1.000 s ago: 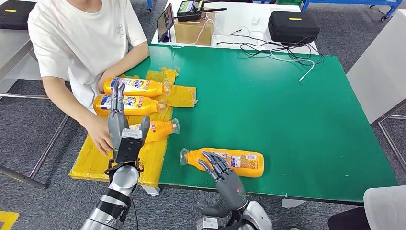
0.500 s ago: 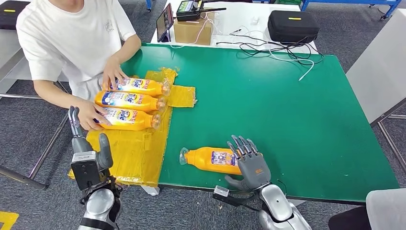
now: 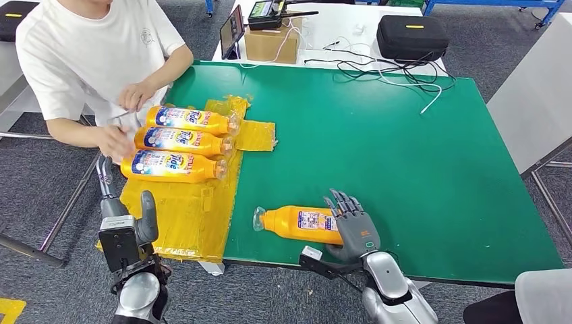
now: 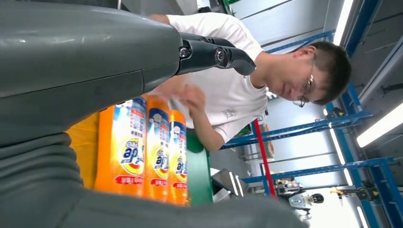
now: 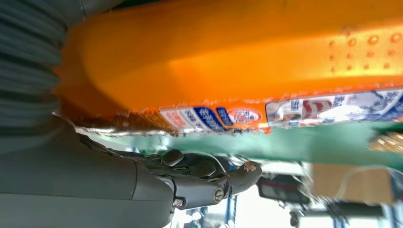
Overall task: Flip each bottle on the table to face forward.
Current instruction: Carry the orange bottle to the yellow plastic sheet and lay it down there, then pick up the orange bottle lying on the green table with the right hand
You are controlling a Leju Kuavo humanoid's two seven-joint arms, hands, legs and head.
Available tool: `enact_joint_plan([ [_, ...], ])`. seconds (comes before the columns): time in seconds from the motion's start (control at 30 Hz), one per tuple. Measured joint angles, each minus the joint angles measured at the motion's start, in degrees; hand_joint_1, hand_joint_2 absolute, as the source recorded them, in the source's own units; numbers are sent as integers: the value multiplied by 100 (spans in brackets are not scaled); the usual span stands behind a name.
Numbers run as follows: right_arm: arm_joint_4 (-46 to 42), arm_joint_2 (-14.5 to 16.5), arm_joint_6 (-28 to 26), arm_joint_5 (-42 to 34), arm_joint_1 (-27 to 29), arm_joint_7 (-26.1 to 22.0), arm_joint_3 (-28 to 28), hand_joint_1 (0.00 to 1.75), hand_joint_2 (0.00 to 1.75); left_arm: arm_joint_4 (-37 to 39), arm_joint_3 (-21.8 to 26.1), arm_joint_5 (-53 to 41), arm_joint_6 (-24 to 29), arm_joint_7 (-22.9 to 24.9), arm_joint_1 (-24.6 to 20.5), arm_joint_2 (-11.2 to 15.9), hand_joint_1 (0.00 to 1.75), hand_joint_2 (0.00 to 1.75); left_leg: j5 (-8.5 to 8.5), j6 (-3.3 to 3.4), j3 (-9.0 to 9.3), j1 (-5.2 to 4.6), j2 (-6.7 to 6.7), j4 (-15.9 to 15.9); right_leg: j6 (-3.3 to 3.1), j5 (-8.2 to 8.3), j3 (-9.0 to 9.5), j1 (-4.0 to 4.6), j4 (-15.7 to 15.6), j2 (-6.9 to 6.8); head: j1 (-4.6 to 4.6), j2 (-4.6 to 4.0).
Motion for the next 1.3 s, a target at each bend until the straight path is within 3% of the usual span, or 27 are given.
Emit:
enact_joint_plan([
  [0.17, 22, 20, 576, 28, -150, 533, 65, 0, 175, -51, 46, -142, -41, 145, 89, -8, 0, 175, -1, -1, 16, 0, 15, -1, -2, 0, 7, 1, -1, 9, 0, 0],
  [0.27, 22, 22, 854, -60, -224, 645, 79, 13, 175, -79, 61, -222, -81, 205, 112, -8, 0, 175, -1, -1, 24, 0, 20, -1, -3, 2, 11, 0, -2, 12, -1, 1],
  [0.4, 37, -16, 1204, -174, -315, 615, 122, 175, 175, -82, 67, -292, -158, 269, 120, -7, 0, 175, 0, 0, 33, 0, 23, -1, -14, 11, 18, 0, -3, 12, 0, 1],
  [0.43, 49, -43, 1321, -210, -349, 597, 149, 175, 175, -81, 69, -297, -203, 288, 119, -6, 0, 175, 1, 1, 34, 0, 25, -1, -16, 14, 19, 0, -3, 12, 0, 1],
  [0.57, 170, -182, 1723, -404, -596, 578, 313, 138, 175, -69, 132, -251, -406, 378, 83, 10, 0, 175, 2, 3, 47, -1, 28, -1, -10, 18, 14, 0, -6, 16, 1, 0],
  [0.8, 274, -221, 1692, -590, -758, 672, 478, 175, 175, -20, 227, -242, -741, 477, 31, 50, 0, 175, 6, 3, 47, -1, 27, 0, -6, 23, 27, 0, -6, 17, -1, 0],
  [1.03, 305, -326, 1883, -936, -873, 632, 563, 175, 175, 109, 226, -244, -873, 594, -19, 51, 0, 175, 3, 3, 47, 0, 27, 0, -5, 20, 30, 0, -7, 17, -1, 1],
  [1.17, 306, -384, 1910, -1423, -871, 282, 564, 175, 175, 190, 211, -249, -948, 612, -20, 56, 0, 0, 1, 4, 49, -1, 27, 0, -6, 18, 1, 0, -11, 17, 1, -1],
  [1.3, 225, -415, 1894, -2311, -778, -371, 466, 175, 175, 236, 114, 69, -1334, 615, 5, 61, 0, 0, -5, 4, 54, 0, 34, -1, -5, 18, 1, 0, -16, 24, 3, 1],
])
